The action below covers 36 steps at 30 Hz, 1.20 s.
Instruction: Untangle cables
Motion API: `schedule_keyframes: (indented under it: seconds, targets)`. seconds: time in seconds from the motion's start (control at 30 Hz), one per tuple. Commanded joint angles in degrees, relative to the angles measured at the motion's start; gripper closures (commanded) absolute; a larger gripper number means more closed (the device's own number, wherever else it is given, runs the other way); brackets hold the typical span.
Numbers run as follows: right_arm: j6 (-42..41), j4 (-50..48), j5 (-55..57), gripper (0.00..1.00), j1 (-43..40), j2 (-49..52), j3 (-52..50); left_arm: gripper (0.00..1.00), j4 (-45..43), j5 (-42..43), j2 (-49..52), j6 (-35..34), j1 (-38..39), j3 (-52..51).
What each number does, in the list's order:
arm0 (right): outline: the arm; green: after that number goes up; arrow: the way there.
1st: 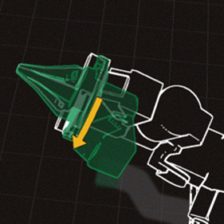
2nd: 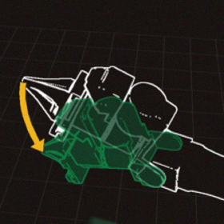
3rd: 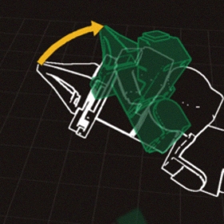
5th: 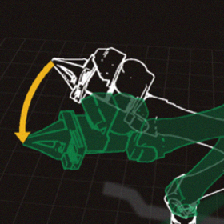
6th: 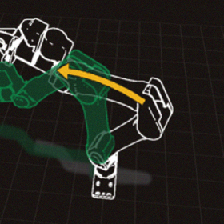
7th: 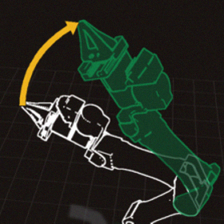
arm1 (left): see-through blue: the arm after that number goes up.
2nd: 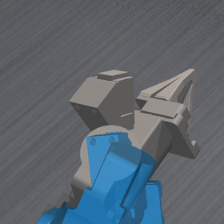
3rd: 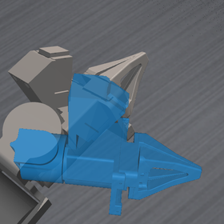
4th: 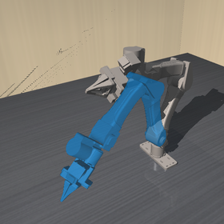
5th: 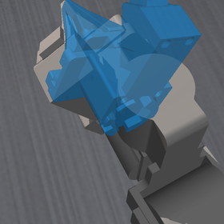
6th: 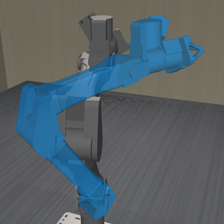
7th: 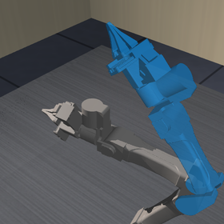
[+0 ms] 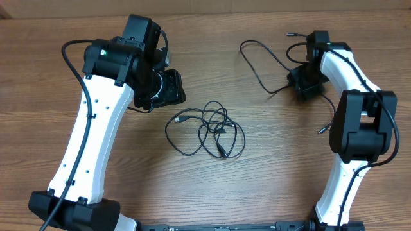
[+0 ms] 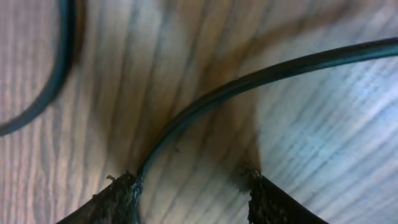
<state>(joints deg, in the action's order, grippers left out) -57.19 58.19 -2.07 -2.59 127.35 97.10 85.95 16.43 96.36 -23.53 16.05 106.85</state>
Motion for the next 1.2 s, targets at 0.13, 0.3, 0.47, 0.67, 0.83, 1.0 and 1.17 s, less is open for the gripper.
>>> schedule_keyframes:
  seconds: [0.13, 0.3, 0.47, 0.67, 0.83, 1.0, 1.17]
  targets:
    - [0.4, -3.2, 2.1, 0.82, 0.0, 0.3, 0.0, 0.48, 0.2, -0.4, 0.1, 1.2, 0.3, -0.2]
    - [0.4, -3.1, 4.5, 0.86, -0.1, 0.7, 0.0, 0.48, 0.2, -0.4, 0.1, 1.2, 0.3, -0.2]
    - [0.7, -3.3, 8.5, 0.96, -0.9, 0.7, 0.0, 0.48, 0.7, -0.4, 0.1, 1.2, 0.3, -0.2]
    - [4.7, -3.4, 8.3, 0.96, -5.2, 0.7, 0.5, 0.48, 0.7, -0.4, 0.1, 1.2, 0.3, -0.2]
    - [9.6, -2.8, -8.0, 0.04, -9.2, 0.7, 0.5, 0.48, -0.3, -0.4, 0.1, 1.2, 0.3, -0.2]
    - [12.8, -3.1, -19.1, 0.00, -10.3, 0.7, 0.5, 0.48, -0.5, -0.3, 0.1, 0.8, 0.3, -0.2]
    - [14.1, -0.5, -19.1, 0.01, -10.3, 0.2, 2.1, 0.48, -0.3, -0.3, 0.1, 0.8, 0.3, -0.3]
